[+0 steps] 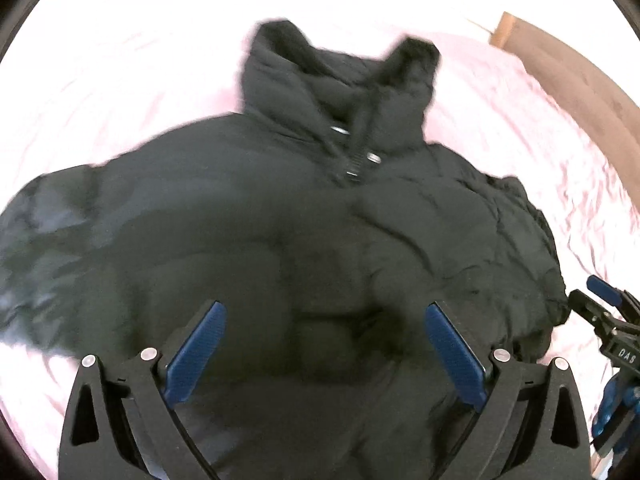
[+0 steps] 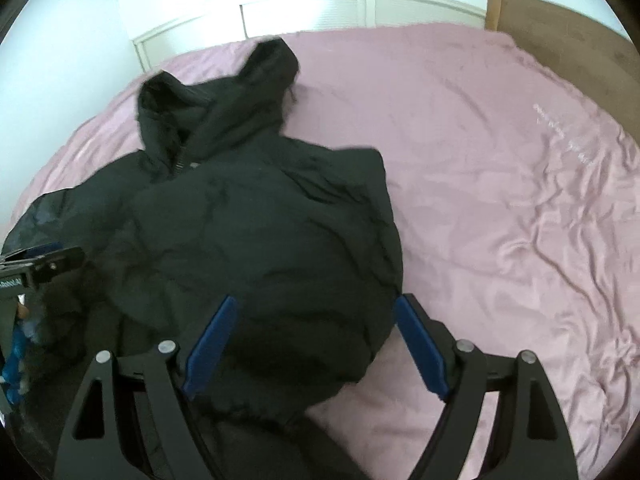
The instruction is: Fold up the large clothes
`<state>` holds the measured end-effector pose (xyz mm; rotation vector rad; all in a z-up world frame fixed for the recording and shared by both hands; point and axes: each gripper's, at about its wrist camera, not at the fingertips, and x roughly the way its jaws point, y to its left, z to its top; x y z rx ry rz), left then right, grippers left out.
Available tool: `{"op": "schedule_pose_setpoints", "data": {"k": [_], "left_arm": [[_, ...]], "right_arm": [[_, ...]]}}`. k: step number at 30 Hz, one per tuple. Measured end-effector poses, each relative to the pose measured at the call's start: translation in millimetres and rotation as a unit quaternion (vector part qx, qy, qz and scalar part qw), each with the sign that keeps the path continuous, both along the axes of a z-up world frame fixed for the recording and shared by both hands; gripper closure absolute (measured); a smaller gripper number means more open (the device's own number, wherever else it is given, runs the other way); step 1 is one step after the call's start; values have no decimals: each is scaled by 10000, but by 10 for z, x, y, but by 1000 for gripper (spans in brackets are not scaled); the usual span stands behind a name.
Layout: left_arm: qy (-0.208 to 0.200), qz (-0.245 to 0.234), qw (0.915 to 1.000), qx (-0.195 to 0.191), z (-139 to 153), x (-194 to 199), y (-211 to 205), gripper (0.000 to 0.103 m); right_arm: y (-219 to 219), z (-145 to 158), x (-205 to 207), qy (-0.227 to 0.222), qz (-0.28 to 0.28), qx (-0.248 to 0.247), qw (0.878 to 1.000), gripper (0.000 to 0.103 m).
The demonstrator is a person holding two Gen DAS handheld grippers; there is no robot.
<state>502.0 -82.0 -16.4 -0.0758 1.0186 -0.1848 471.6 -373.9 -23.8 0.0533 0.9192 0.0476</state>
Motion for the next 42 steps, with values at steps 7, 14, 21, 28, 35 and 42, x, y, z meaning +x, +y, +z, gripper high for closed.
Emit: {"op": "schedule_pose_setpoints", "data": {"k": [7, 14, 21, 28, 35, 42], "left_arm": [[-144, 783, 9956, -498, 264, -533, 1320, 4], [71, 2235, 9683, -1113, -29, -800, 3038, 4], [40, 3436, 9135, -2179, -515, -921, 4231, 4], [-146, 3819, 8730, -3031, -867, -858, 4576, 11], [-530, 3914, 8302, -3933, -1032, -783, 4761, 69], [-903, 3813, 8327, -3913, -610, -686, 4596, 94]], "right_arm": [[312, 347, -378, -268, 152, 216, 9993, 21], [587, 470, -596, -372, 158, 416, 9983, 21], [736, 426, -590, -307, 51, 435, 9986, 21], [777, 313, -479, -179, 44, 325, 9993, 21], [753, 236, -442, -113, 17, 290, 9995, 21], [698, 231, -452, -174, 46, 341, 9993, 21]]}}
